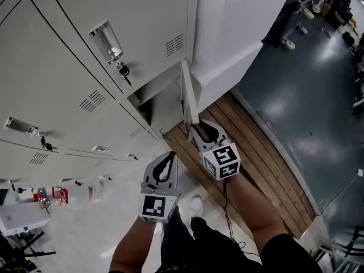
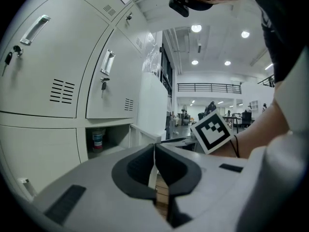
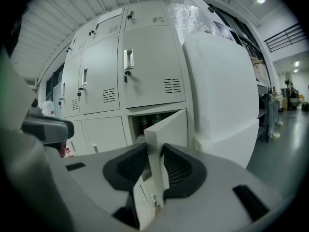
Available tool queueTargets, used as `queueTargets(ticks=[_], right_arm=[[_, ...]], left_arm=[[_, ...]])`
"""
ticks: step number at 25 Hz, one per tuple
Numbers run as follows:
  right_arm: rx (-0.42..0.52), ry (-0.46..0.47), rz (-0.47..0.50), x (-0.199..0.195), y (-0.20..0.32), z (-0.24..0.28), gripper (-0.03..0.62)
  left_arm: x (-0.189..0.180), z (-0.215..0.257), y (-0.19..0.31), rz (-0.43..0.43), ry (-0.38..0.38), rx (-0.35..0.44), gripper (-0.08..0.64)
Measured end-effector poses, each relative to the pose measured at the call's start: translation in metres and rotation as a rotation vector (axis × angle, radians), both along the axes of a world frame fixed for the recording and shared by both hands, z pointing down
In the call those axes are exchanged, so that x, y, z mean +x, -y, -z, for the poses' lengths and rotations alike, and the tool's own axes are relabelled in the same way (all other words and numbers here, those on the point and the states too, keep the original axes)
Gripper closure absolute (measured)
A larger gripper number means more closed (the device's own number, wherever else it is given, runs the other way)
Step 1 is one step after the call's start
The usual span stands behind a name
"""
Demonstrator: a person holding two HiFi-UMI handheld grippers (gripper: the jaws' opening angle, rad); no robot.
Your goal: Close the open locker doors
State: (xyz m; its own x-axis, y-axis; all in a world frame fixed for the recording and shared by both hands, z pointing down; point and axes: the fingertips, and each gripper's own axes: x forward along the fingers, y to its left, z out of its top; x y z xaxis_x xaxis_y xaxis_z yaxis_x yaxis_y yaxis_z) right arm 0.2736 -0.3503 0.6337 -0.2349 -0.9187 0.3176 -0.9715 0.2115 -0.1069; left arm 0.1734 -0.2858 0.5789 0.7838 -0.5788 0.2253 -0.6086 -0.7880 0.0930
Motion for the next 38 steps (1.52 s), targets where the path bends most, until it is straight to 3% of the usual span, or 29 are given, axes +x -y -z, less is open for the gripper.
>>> queueTargets(ticks=[27, 38], right_arm=[[0.015, 0.028, 0.188, -0.125, 0.092, -0.001, 0.472], [0.038, 0.027, 0.228, -0.152, 0.131, 0.000, 0.451]], left_arm=[[-0.106, -0.010, 0.056, 0.163, 0.024, -0.020, 0.554], [-0.125, -0.021, 0.080, 0.187, 0.032, -0.037, 0.554]])
